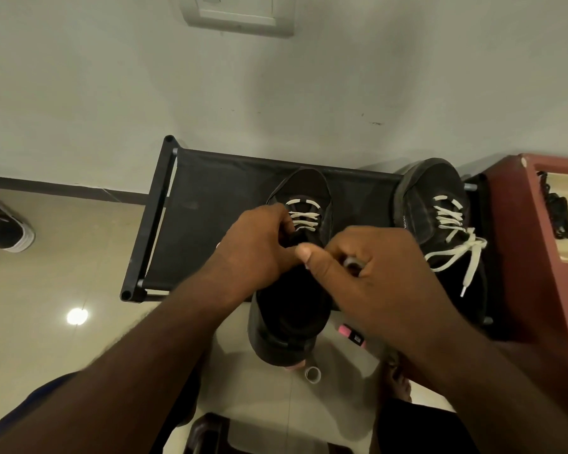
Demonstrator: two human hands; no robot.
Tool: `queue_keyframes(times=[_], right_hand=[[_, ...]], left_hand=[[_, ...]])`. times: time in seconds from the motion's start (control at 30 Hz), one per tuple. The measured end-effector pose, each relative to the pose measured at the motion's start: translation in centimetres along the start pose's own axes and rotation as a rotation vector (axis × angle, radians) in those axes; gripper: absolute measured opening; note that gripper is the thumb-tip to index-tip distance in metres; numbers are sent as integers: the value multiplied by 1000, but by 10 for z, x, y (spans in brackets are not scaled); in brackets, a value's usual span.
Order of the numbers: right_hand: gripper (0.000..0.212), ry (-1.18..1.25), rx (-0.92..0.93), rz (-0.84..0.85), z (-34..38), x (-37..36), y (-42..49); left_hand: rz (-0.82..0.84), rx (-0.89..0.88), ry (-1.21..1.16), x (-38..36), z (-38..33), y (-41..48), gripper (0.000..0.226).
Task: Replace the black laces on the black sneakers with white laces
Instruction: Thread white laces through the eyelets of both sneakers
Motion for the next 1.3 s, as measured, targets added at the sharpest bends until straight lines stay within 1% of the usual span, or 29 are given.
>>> queue_keyframes(times=[0.07,0.13,0.17,0.23,0.27,0.3,0.37,0.43,0.47,0.5,0.57,0.67,0.7,0.73,0.8,0.87,0.93,1.03,1.07,1.1,1.17,1.2,1.23,1.27,1.3], right_hand=[[32,77,-142,-75,-12,9,4],[20,229,-275,-106,-24,16,6],[17,360,-347,-99,-30,17,7],[22,741,-492,-24,-38,14,7],[25,922,-526,14,-38,11,8],[27,1049,-527,38,-36,11,9],[30,1197,-493,66,-31,11,11],[32,1250,-443,81,-27,12,12],[32,1220,-411,83,-27,12,12],[32,1156,-378,80,-26,12,11],[33,1009,-325,53,-24,12,9],[33,901,-290,-54,-23,15,9],[32,882,-298,-98,-25,16,10],[31,865,-315,-142,-30,18,11],[29,817,-359,-221,-41,21,14],[27,851,-410,-266,-53,22,15],[23,959,-453,-278,-60,21,17],[12,989,-461,-285,-62,20,19],[9,981,-449,-277,-61,19,18],[6,973,-439,-267,-61,18,18],[4,949,-429,-228,-60,17,18],[6,925,-424,-196,-60,15,19],[8,889,-413,-156,-58,13,19],[11,841,-396,-114,-55,10,19],[14,790,-374,-70,-52,7,19]], left_hand=[[-14,-90,0,4,-8,-2,43],[-90,-236,-125,10,-25,-6,50],[-117,-286,-225,12,-32,-9,53],[-107,-302,-448,12,-42,-14,57],[-89,-292,-559,10,-47,-15,61],[-78,-275,-685,8,-49,-16,65],[-60,-219,-971,4,-52,-14,71],[-39,-122,-1237,0,-50,-12,76],[-23,-74,-1340,-3,-48,-11,79],[-4,-37,-1401,-4,-46,-11,80],[41,-1,-1436,-5,-43,-11,76],[67,41,-1353,1,-38,-12,55],[52,56,-1285,5,-36,-12,46],[5,60,-1170,11,-31,-13,36],[-196,45,-821,34,-16,-13,20],[-437,44,-533,61,2,-15,14],[-591,87,-382,78,21,-19,18],[-709,159,-235,94,38,-24,22],[-712,175,-182,96,41,-25,23],[-679,190,-119,95,44,-25,23],[-531,216,49,86,47,-22,22],[-475,195,122,81,43,-21,21],[-463,132,152,75,35,-19,22],[-475,39,122,71,22,-19,23],[-484,-68,39,66,6,-18,23]])
Point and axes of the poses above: each hand's wrist, its own y-axis towards the middle knuckle, its own x-axis out of the back of the hand, z = x × y, the point moved 6 cm from there along y, towards the middle knuckle, and after that the axes turned 12 degrees about -x, right-handed, at the moved point
